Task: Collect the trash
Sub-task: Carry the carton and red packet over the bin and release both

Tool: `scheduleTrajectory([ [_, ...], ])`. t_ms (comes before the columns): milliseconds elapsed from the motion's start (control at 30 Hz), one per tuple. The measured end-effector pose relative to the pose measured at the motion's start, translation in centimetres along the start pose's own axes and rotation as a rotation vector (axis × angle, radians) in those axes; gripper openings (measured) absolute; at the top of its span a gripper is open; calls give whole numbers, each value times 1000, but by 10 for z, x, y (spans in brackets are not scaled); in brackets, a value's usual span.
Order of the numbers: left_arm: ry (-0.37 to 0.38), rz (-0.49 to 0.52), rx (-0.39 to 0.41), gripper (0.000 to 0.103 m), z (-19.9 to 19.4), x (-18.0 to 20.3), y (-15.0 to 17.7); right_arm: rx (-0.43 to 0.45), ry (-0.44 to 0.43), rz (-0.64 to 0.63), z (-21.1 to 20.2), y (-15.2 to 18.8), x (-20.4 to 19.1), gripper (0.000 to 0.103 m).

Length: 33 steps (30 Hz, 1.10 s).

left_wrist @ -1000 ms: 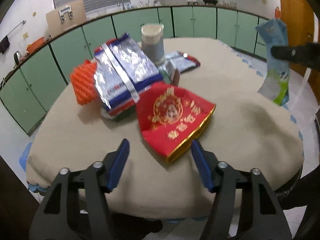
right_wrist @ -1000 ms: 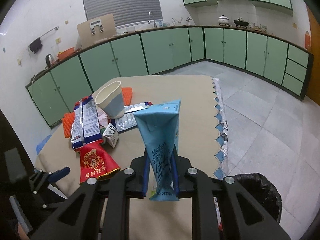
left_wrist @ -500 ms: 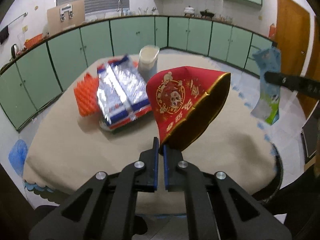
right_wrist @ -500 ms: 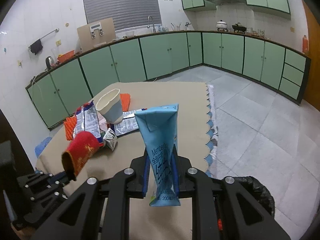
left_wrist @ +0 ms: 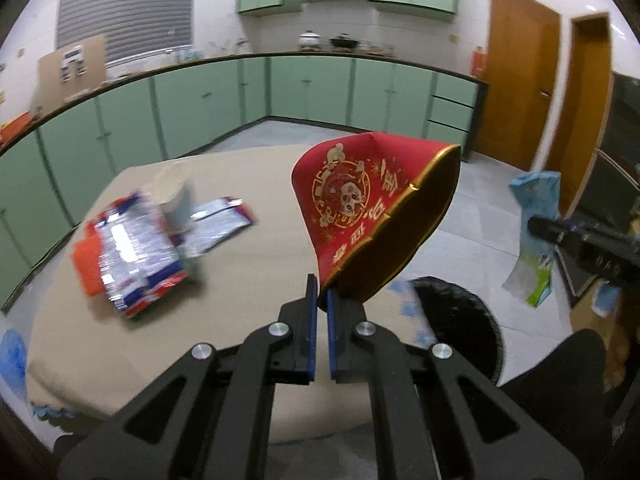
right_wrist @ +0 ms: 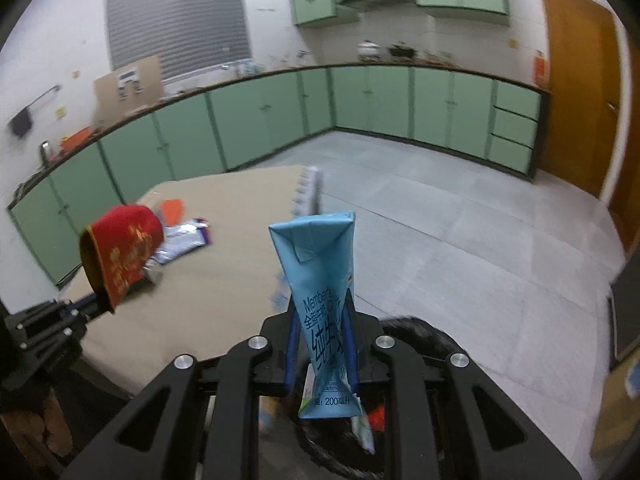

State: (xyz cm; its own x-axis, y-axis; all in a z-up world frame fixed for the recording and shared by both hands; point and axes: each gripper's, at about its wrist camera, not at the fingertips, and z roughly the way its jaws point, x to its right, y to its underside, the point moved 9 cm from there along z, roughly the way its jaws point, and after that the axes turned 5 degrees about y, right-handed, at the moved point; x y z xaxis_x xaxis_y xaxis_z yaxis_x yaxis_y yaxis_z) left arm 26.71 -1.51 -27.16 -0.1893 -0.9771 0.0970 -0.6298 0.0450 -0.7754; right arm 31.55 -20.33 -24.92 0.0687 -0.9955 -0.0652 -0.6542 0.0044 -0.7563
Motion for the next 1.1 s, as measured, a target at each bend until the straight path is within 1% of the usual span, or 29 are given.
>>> scheduleTrajectory([
  [100,61,32,-28,3,16,32,-2,-41,31,48,7,18,29,19],
  [133,94,48,-44,3,26,50,-1,-54,43,63,12,25,40,19],
  [267,167,100,-102,3,60,96,5,-117,72,114,33,51,71,19],
  [367,201,132,-161,3,93,121,14,-163,87,152,51,69,91,19],
  [467,213,153,-213,3,119,137,25,-186,92,175,65,80,105,19],
  [600,211,164,-279,3,154,149,41,-217,91,185,86,86,114,19],
  [700,201,172,-321,4,175,149,52,-250,93,191,100,94,120,21],
  [733,197,173,-334,7,180,148,56,-259,101,194,103,96,123,21],
  [767,192,170,-339,8,184,147,58,-262,104,202,104,96,126,22],
  [800,181,163,-344,12,189,145,60,-262,102,213,105,94,127,28],
  [833,176,159,-346,23,190,146,61,-258,102,218,106,92,127,30],
  [867,170,157,-343,30,192,147,61,-254,107,218,105,91,128,31],
  [1000,166,158,-345,31,193,146,59,-253,105,213,103,92,124,31],
  [1100,160,147,-339,31,183,139,57,-240,111,217,100,88,127,31],
])
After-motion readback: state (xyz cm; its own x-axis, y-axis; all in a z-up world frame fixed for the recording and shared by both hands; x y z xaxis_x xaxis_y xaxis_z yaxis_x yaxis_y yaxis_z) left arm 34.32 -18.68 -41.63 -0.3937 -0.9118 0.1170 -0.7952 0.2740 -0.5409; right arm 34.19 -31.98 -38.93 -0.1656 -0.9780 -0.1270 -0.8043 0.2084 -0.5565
